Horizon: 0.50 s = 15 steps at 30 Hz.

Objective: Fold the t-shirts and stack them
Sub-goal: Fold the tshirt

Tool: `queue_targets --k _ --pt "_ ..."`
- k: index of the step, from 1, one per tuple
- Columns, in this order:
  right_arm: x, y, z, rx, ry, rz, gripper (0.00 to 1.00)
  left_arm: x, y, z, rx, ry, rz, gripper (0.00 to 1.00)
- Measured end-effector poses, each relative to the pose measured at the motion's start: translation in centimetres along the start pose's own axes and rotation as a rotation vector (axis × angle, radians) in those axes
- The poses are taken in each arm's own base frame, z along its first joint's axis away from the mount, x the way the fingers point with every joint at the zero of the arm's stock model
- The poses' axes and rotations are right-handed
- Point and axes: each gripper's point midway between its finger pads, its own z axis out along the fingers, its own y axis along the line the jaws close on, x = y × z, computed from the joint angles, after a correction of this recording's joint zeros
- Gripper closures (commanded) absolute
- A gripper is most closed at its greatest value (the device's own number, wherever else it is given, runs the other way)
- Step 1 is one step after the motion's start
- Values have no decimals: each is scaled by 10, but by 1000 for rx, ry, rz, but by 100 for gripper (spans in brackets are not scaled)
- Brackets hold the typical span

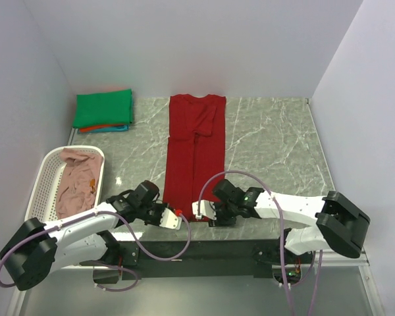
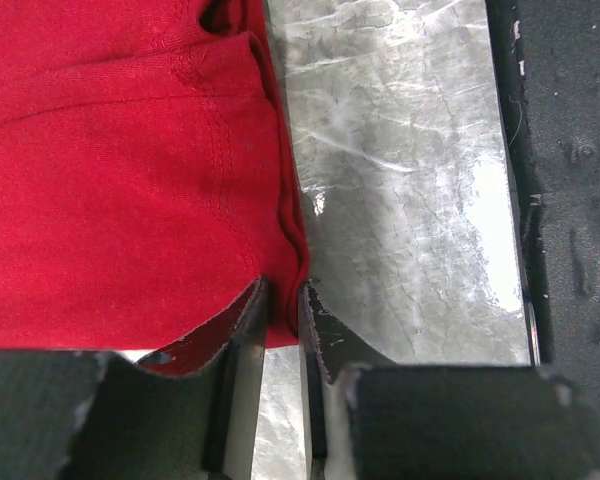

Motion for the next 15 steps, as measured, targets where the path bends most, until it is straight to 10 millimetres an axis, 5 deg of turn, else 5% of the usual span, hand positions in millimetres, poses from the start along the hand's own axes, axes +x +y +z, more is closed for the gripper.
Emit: queue_targets --k 8,15 --pt "-15 -3 -22 19 -38 17 47 0 0 1 13 3 17 80" --pt "-11 -4 -11 -9 -1 28 46 -2 4 3 18 3 22 67"
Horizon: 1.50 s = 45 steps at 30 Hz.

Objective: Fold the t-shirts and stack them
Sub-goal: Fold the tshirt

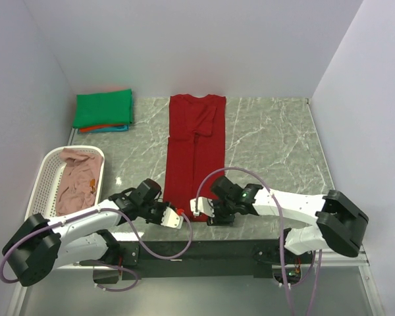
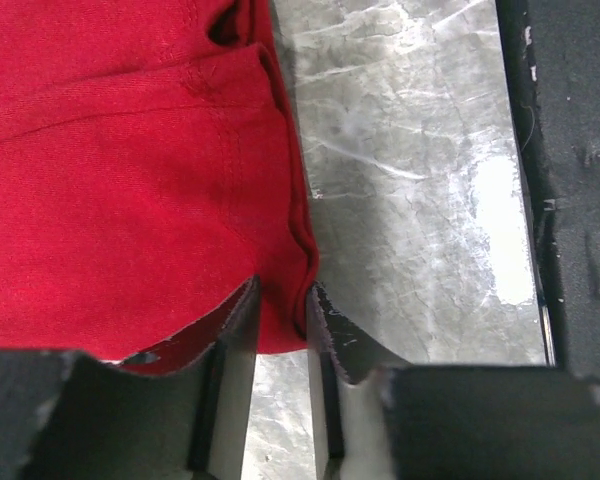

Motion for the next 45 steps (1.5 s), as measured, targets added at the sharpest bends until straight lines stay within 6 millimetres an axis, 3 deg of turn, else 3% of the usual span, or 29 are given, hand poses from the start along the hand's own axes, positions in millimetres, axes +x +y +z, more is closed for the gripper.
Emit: queue_targets --k 5,9,12,13,15,16,23,26,33,38,41,45 --pt "12 4 10 -35 48 4 43 -1 2 0 0 1 1 66" --pt "12 4 12 -40 52 -16 45 -1 2 0 2 2 6 66" --pt "11 3 14 -38 49 -26 60 -1 1 1 9 1 8 74" --pt "10 2 15 -34 46 -30 71 -1 1 1 12 3 8 78" --pt "8 -2 16 -17 42 -37 83 0 0 2 21 6 6 90" --pt "7 -4 17 -8 43 -41 100 0 0 2 27 9 7 96" --pt "7 -5 13 7 45 -15 100 -3 -10 -5 92 18 -3 100" --pt "4 -1 1 14 29 6 100 -10 -12 -14 84 -9 7 100" --pt "-23 2 -38 77 -116 -6 100 -37 -13 -39 73 -88 15 100" --pt "-13 1 -44 79 -100 15 100 -44 -6 -53 62 -103 -7 100" --pt "-6 -14 -52 109 -94 44 100 -37 10 -61 53 -87 -66 100" --pt "-9 -57 -66 162 -91 87 100 -27 60 -66 -7 -73 -141 100"
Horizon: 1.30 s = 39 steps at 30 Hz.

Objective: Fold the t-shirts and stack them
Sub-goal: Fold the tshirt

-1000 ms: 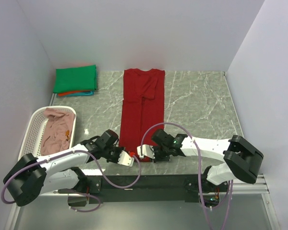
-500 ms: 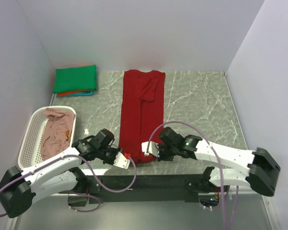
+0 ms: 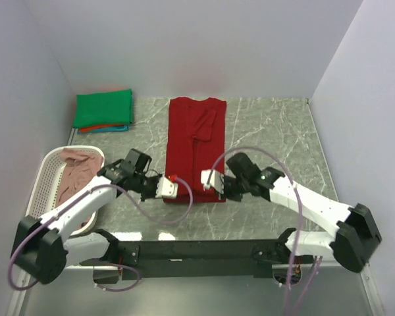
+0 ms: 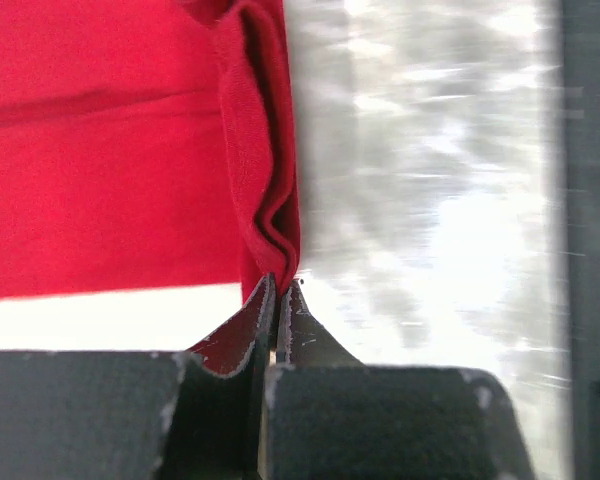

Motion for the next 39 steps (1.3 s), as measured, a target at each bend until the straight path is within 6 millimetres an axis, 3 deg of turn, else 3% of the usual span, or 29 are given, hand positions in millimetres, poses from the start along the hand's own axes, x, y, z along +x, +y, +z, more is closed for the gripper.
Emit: queue_targets --k 5,13,18,25,26,28,30,31,34,39 --pt "-13 -55 1 52 3 0 100 9 47 7 -62 25 -12 100" --pt "2 -124 15 81 47 4 100 25 135 18 -155 50 22 100" --pt "-2 -177 22 117 43 -8 100 34 190 19 -212 60 45 100" --pt "4 -233 34 153 53 -22 100 52 246 29 -252 76 57 98" --pt "5 -240 37 157 54 -21 100 54 251 31 -253 79 60 97" --pt "10 -248 45 157 62 -14 88 58 257 35 -255 84 60 87" --pt "14 -252 51 156 71 -1 64 63 262 39 -257 91 58 71" --pt "16 -254 52 158 79 2 62 65 265 40 -263 97 59 58" --pt "20 -257 53 172 95 21 58 69 271 38 -293 103 47 40" --pt "18 -256 43 192 93 46 61 72 278 19 -360 87 16 40"
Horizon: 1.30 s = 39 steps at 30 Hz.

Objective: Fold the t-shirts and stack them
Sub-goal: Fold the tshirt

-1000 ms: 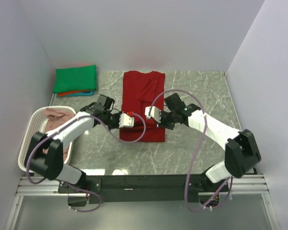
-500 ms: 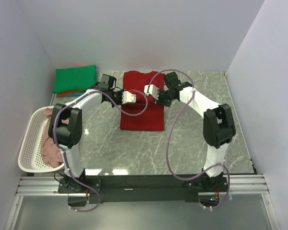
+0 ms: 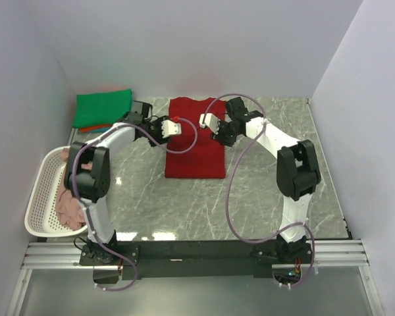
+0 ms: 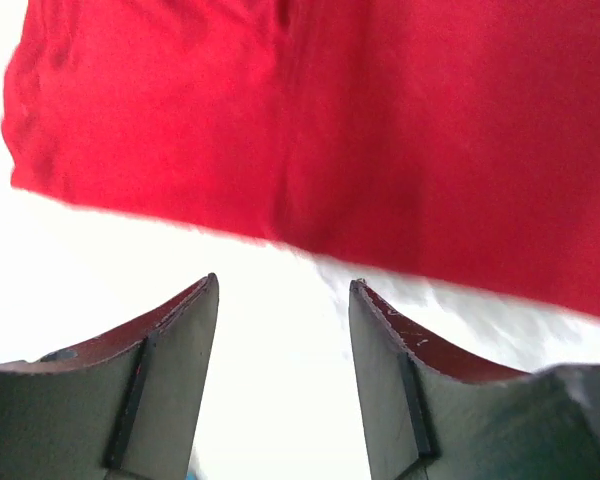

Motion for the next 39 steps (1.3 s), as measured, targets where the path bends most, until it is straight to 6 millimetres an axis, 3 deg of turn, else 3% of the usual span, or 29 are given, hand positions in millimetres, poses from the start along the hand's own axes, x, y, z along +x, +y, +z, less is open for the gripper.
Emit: queue_targets --k 4,8,13,15,17,22,26,30,32,35,36,39 --pt "-3 24 -28 -15 -21 10 64 0 -20 -36 4 -19 -40 41" --pt "-6 68 -54 -48 -42 -5 64 -10 -67 -67 50 -56 -38 40" --pt "2 147 -30 -168 -8 -91 63 -3 -137 -63 156 -59 -34 38" --pt "10 168 -20 -206 22 -118 63 2 -158 -58 200 -49 -34 37" --pt "16 171 -14 -206 41 -129 62 2 -166 -56 217 -45 -27 37" --pt "21 160 -2 -156 58 -153 62 -6 -158 -48 189 -65 19 38" --pt "25 154 7 -137 70 -165 64 -7 -164 -36 212 -67 33 40" --pt "27 152 13 -130 74 -174 69 0 -174 -27 248 -46 25 43" --pt "28 152 16 -130 77 -180 77 3 -177 -24 258 -39 23 45" --pt "28 147 18 -111 80 -188 90 4 -174 -21 257 -32 31 60" --pt "28 146 19 -108 81 -191 94 4 -174 -20 258 -31 35 74" --pt "28 144 19 -99 82 -193 100 6 -173 -19 257 -22 43 98"
